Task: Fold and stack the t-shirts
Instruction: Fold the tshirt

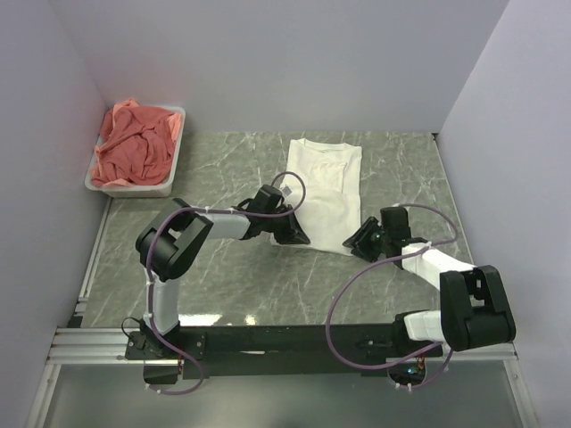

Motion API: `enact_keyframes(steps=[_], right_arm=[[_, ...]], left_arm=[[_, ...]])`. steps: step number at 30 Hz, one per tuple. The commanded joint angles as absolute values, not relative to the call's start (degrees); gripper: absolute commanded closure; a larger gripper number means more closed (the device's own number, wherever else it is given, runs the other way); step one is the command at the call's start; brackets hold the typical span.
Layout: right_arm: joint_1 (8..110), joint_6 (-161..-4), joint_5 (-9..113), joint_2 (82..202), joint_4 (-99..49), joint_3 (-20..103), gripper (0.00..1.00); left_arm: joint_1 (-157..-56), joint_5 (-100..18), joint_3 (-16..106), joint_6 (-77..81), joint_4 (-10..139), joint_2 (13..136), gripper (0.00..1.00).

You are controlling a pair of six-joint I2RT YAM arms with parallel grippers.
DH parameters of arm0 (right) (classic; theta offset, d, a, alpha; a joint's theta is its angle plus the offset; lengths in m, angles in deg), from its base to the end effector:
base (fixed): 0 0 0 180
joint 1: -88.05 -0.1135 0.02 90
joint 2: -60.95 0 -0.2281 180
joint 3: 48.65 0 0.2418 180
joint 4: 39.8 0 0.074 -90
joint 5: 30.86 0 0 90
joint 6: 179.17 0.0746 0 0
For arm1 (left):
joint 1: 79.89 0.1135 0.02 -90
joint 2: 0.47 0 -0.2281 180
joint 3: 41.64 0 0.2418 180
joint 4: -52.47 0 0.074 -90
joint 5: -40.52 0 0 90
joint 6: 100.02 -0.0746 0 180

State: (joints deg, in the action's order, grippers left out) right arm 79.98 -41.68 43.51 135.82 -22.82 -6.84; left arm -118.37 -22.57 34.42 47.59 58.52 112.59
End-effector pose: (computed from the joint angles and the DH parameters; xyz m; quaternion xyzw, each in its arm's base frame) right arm 0.2514 0.0559 0.0900 0.2703 0.8922 0.2708 0.2399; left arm 0.2961 -0.2785 0.0819 -0.0568 0.8951 -0.4308 0.1003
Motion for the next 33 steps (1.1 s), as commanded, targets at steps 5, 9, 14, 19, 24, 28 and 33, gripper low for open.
enact_keyframes(steps=[5,9,14,19,24,28,33], right_arm=[[83.92,-44.43,45.08,130.65,-18.77,-6.86,0.52],[84.01,-45.57,44.56,126.44,-15.42,-3.78,0.52],[79.89,-45.05,43.95,129.05,-16.55,4.38,0.53],[76.10,-46.18,41.93,144.07,-21.03,18.09,0.59],[76.10,-46.98,36.13,159.70,-23.58,28.54,0.68],[76.80,-47.60,34.71,166.76,-24.82,31.81,0.73],[79.78,-46.81,34.18,172.82,-25.26,32.44,0.75]], left_arm=[[-117.95,-25.67,34.52,44.13,61.56,108.52,0.89],[-117.34,-25.40,34.95,43.24,62.35,105.72,0.86],[-115.14,-23.74,37.06,44.64,60.86,105.26,0.83],[-111.45,-21.28,47.77,45.36,59.97,113.95,0.85],[-109.52,-18.81,58.14,44.65,61.30,122.21,0.87],[-107.85,-19.86,61.49,43.77,63.75,125.91,0.86],[-105.83,-20.30,63.17,43.60,66.74,130.57,0.89]])
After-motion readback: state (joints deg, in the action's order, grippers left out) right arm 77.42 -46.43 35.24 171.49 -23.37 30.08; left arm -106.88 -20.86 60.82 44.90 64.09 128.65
